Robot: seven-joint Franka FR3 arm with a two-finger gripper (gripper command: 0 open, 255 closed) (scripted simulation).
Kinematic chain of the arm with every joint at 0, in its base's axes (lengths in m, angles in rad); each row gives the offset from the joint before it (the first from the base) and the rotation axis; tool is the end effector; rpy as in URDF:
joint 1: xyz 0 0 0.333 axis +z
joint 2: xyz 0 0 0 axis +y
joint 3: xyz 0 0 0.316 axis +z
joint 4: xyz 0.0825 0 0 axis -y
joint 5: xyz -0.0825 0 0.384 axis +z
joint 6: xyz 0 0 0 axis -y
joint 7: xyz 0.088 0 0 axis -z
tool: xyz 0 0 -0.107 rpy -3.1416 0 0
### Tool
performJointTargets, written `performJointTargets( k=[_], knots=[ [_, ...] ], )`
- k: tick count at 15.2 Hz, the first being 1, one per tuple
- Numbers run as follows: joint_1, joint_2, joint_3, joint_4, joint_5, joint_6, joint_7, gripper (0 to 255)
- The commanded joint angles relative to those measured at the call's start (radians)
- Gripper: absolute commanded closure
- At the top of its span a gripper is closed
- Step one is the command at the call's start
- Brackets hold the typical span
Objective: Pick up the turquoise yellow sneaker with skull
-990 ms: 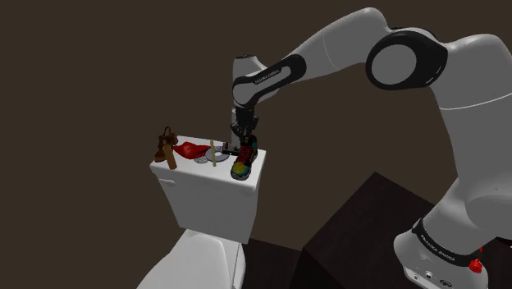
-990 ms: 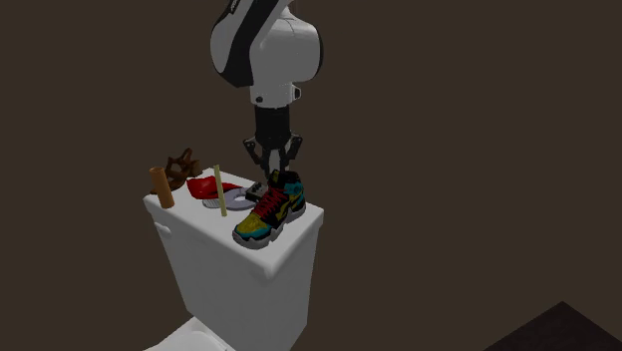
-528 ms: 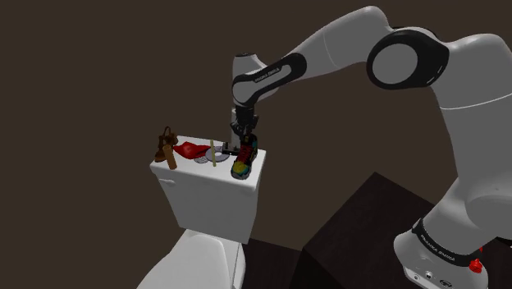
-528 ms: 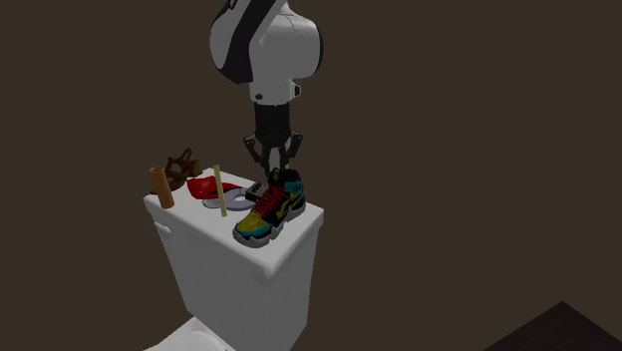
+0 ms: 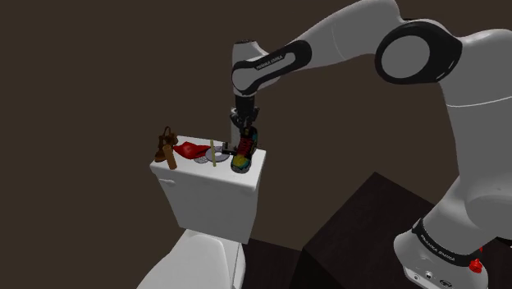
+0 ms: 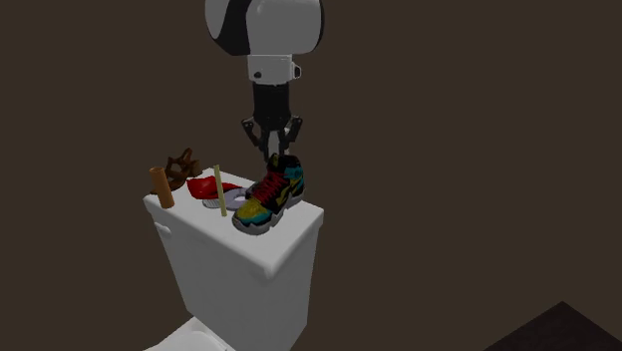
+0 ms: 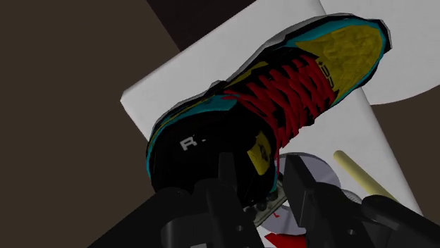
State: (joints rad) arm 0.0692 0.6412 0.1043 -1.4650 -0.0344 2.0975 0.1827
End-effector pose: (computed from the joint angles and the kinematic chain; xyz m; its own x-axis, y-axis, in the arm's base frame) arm 0.7063 0.1089 0.3060 0.9999 -0.0121 -0.0111 -0.0124 -0.9994 -0.0312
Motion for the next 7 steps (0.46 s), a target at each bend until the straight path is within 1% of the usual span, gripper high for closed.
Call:
performJointTargets(
  k=[1,5,7],
  knots=[
    [0.001,-0.013,0.001,0.011,0.001,-0.021,0.002,255],
    [0.001,-0.034,0.003,0.031,0.003,-0.063,0.002,255],
    [0.001,-0.035,0.003,0.032,0.003,-0.065,0.002,255]
  ],
)
